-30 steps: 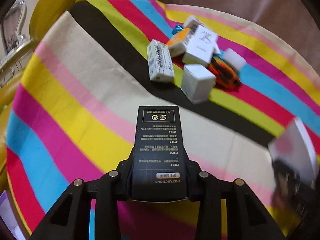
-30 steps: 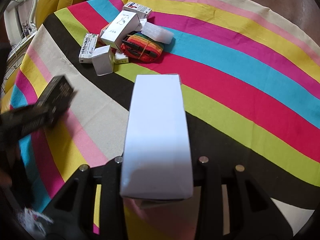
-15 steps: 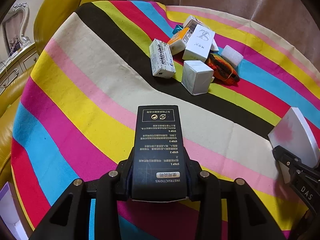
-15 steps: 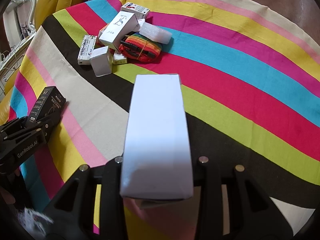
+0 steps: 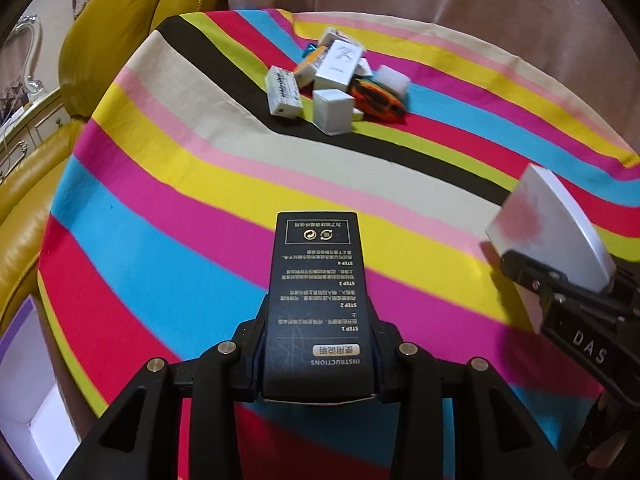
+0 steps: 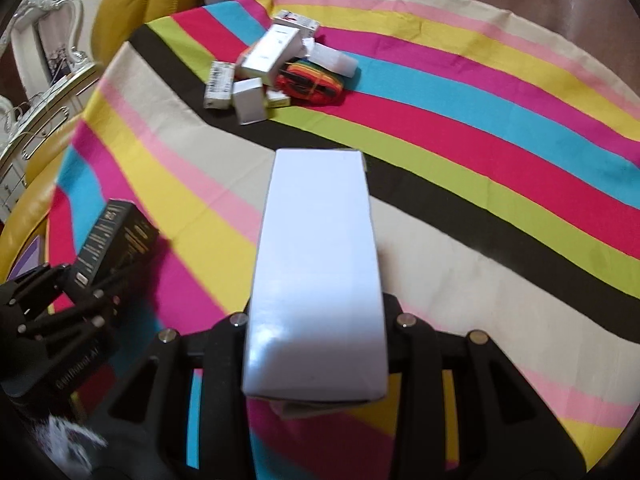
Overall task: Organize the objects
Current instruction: 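Carry the black box and long white box toward the purple storage box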
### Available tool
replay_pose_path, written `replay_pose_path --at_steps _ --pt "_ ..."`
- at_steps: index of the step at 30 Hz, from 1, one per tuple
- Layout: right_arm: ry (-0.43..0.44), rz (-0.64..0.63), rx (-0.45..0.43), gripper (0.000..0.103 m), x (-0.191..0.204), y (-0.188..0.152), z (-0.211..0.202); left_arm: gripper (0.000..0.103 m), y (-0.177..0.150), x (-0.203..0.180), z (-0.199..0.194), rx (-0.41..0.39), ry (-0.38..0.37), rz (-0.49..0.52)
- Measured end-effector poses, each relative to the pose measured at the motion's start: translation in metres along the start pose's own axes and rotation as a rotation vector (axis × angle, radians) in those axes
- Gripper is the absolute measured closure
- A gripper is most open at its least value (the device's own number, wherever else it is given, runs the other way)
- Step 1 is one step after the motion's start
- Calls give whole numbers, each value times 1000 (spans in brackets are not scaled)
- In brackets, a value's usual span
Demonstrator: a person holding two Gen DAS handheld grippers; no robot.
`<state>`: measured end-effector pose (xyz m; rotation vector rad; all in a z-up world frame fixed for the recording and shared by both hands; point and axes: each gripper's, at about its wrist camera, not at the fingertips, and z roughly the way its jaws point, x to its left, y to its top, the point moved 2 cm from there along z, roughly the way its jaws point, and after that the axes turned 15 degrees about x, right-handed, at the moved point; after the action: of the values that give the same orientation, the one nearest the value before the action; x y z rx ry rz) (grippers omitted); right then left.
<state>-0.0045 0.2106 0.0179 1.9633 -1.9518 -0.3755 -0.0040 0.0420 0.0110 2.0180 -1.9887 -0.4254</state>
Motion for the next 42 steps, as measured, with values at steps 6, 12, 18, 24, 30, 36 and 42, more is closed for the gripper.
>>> replay_pose_path --at_steps 6,12,18,24,30,36,42 --pt "8 -23 -5 64 13 -23 -17 63 -17 7 -15 2 6 6" --pt "10 -72 -1 64 35 -38 -29 63 -32 18 -36 -10 24 9" --pt "26 -152 -24 64 70 -43 -46 63 -49 49 -53 -15 57 -31" --pt "60 -226 -42 64 107 -46 -58 63 -65 80 -68 -34 97 -76" --pt "103 -331 -57 64 152 -51 -68 63 -83 114 -84 -50 112 -142" --pt "138 -437 -55 64 198 -62 -72 63 -102 144 -95 -59 132 -203" --pt "168 -538 -44 64 242 -75 -73 63 -130 185 -102 -61 130 -303"
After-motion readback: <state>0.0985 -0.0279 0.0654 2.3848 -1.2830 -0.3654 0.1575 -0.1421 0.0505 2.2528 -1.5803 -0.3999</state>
